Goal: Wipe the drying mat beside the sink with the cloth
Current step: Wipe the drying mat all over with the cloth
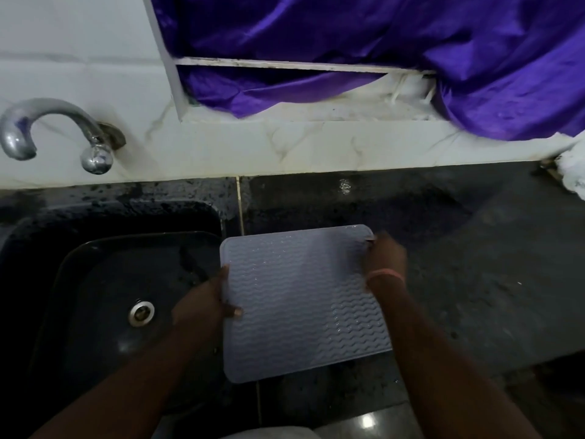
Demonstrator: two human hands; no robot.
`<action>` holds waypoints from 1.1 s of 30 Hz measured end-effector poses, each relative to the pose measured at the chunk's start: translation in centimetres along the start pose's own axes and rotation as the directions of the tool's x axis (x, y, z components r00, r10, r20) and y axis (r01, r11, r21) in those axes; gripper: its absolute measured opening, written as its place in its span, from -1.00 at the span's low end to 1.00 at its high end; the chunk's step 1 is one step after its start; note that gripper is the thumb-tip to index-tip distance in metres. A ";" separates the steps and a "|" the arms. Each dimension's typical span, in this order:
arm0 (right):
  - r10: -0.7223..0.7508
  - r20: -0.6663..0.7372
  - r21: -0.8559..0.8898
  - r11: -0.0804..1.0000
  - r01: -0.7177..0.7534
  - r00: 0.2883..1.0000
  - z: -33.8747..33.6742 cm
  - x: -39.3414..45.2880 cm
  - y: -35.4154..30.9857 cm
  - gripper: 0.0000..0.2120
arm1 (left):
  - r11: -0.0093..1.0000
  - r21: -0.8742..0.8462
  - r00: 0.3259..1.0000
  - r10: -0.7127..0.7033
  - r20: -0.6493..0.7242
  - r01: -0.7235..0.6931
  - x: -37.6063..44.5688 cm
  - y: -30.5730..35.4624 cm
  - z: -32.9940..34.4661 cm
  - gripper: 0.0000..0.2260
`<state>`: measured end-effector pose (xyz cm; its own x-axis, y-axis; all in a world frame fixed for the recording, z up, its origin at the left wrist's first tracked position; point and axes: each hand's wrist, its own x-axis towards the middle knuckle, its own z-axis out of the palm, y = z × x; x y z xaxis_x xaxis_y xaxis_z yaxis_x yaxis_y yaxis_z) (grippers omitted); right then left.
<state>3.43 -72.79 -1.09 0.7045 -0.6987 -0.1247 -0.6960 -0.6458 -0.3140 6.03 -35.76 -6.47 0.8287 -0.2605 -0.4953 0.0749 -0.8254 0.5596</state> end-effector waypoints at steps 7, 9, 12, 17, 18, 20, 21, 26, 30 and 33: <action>-0.178 0.054 -0.145 0.972 0.185 0.982 5.5 -6.6 -5.5 -0.79 | 0.999 0.044 1.000 0.025 -0.009 -0.024 0.2 0.1 0.0 0.04; -0.292 0.107 -0.144 0.941 0.306 0.950 6.8 -9.7 -8.6 -0.80 | 0.998 0.056 1.000 0.024 -0.014 -0.024 0.3 0.1 0.1 0.03; -0.447 0.219 -0.092 0.876 0.474 0.867 7.9 -14.0 -12.0 -0.79 | 0.994 0.112 1.000 0.016 -0.018 -0.014 0.3 0.2 0.0 0.02; -0.610 0.299 0.156 0.790 0.593 0.734 7.0 -15.9 -13.1 -0.78 | 0.986 0.163 1.000 0.025 -0.008 -0.024 0.6 0.0 0.1 -0.02; -0.585 0.240 0.187 0.811 0.555 0.775 6.3 -14.8 -12.2 -0.81 | 0.988 0.151 1.000 0.023 0.006 -0.024 0.6 -0.1 0.1 0.01; -0.457 0.136 0.173 0.885 0.433 0.879 4.4 -11.4 -9.3 -0.83 | 0.994 0.105 0.999 0.031 0.030 -0.034 0.6 -0.4 0.1 0.05; -0.368 0.096 0.129 0.926 0.356 0.925 3.4 -9.3 -7.3 -0.84 | 0.996 0.079 0.999 0.043 0.033 -0.046 0.6 -0.5 0.1 0.06; -0.057 0.048 -0.044 0.997 0.060 0.997 0.5 -1.4 1.5 -0.75 | 0.999 0.036 0.999 0.031 0.010 -0.032 0.6 -0.5 0.4 0.06; -0.089 0.042 -0.093 0.991 0.093 0.995 2.7 -1.9 0.4 -0.80 | 0.998 -0.056 1.000 0.023 -0.012 -0.024 0.7 -1.0 0.5 0.07; -0.093 0.050 -0.099 0.990 0.097 0.994 3.6 -3.4 -1.4 -0.77 | 0.965 -0.261 1.000 0.028 0.006 -0.025 0.6 -1.3 1.1 0.10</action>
<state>2.54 -68.38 -3.60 0.7720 -0.6196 -0.1417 -0.6345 -0.7380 -0.2298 5.84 -35.42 -8.25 0.8270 -0.2867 -0.4836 0.1963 -0.6589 0.7262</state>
